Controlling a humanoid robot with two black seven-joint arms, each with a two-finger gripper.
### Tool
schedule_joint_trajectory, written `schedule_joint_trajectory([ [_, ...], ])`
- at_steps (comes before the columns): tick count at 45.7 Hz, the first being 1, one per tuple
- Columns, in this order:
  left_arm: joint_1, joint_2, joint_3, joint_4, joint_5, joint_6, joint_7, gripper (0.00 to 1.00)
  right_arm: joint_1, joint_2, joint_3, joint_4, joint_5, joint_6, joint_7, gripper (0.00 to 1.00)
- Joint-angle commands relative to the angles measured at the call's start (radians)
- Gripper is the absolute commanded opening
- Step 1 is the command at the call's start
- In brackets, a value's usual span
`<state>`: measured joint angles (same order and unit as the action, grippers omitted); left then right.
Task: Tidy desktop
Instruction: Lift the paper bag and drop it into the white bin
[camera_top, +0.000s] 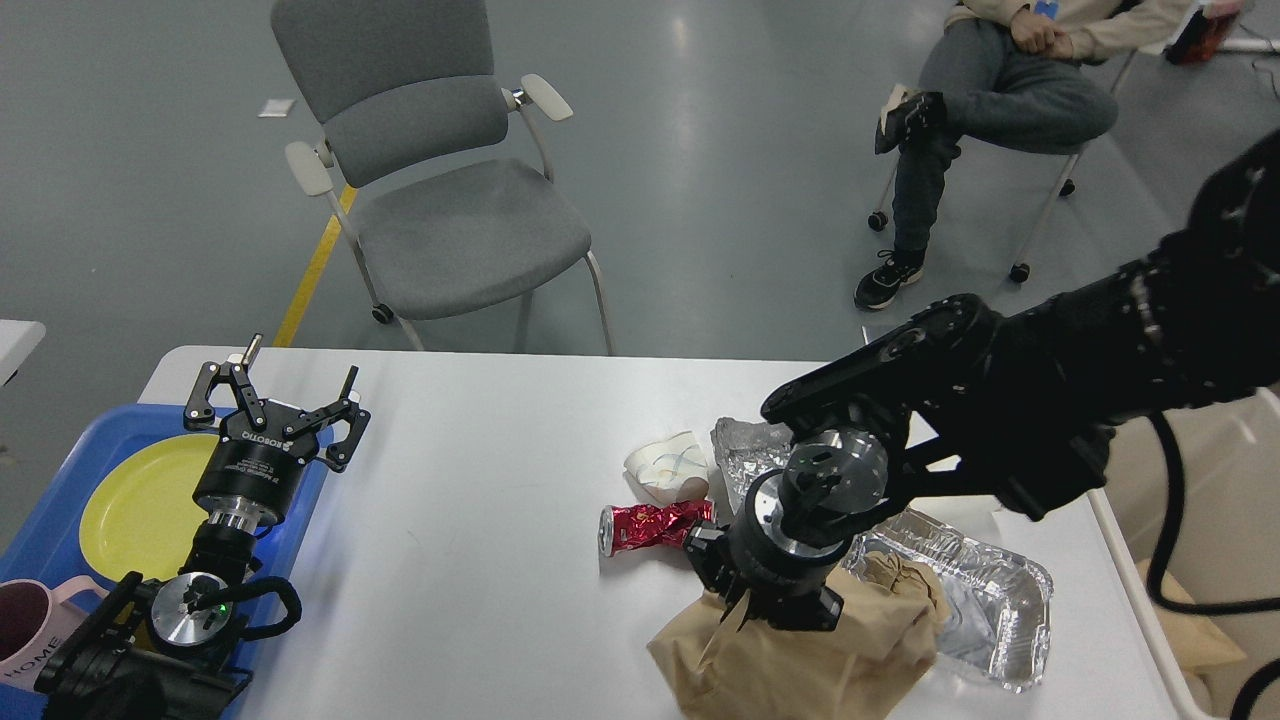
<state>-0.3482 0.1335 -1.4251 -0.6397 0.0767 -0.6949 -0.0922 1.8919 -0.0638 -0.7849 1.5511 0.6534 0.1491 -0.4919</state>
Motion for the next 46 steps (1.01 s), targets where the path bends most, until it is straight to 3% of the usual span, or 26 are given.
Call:
schedule_joint_trajectory([
  [1, 0.000, 0.000, 0.000, 0.000, 0.000, 0.000, -0.001, 0.96, 0.174, -0.083, -0.066, 0.075, 0.003, 0.165, 0.006, 0.00],
  [5, 0.000, 0.000, 0.000, 0.000, 0.000, 0.000, -0.001, 0.96, 0.297, -0.116, -0.132, 0.107, -0.006, 0.291, 0.019, 0.00],
  [8, 0.000, 0.000, 0.000, 0.000, 0.000, 0.000, -0.001, 0.96, 0.375, -0.139, -0.204, 0.124, -0.021, 0.361, 0.059, 0.00],
  [14, 0.000, 0.000, 0.000, 0.000, 0.000, 0.000, -0.001, 0.96, 0.478, -0.140, -0.378, 0.136, -0.158, 0.474, 0.295, 0.00],
  [17, 0.000, 0.000, 0.000, 0.000, 0.000, 0.000, -0.001, 0.96, 0.504, -0.136, -0.447, 0.138, -0.241, 0.495, 0.372, 0.00],
  [20, 0.000, 0.002, 0.000, 0.000, 0.000, 0.000, -0.001, 0.96, 0.524, -0.136, -0.490, 0.139, -0.310, 0.503, 0.415, 0.00],
  [35, 0.000, 0.000, 0.000, 0.000, 0.000, 0.000, -0.001, 0.96, 0.579, -0.148, -0.571, 0.118, -0.388, 0.497, 0.423, 0.00],
  [42, 0.002, 0.000, 0.000, 0.000, 0.000, 0.000, -0.001, 0.96, 0.526, -0.178, -0.730, 0.011, -0.391, 0.445, 0.421, 0.00],
  [46, 0.002, 0.000, 0.000, 0.000, 0.000, 0.000, -0.001, 0.96, 0.432, -0.255, -0.806, -0.091, -0.397, 0.391, 0.421, 0.00],
])
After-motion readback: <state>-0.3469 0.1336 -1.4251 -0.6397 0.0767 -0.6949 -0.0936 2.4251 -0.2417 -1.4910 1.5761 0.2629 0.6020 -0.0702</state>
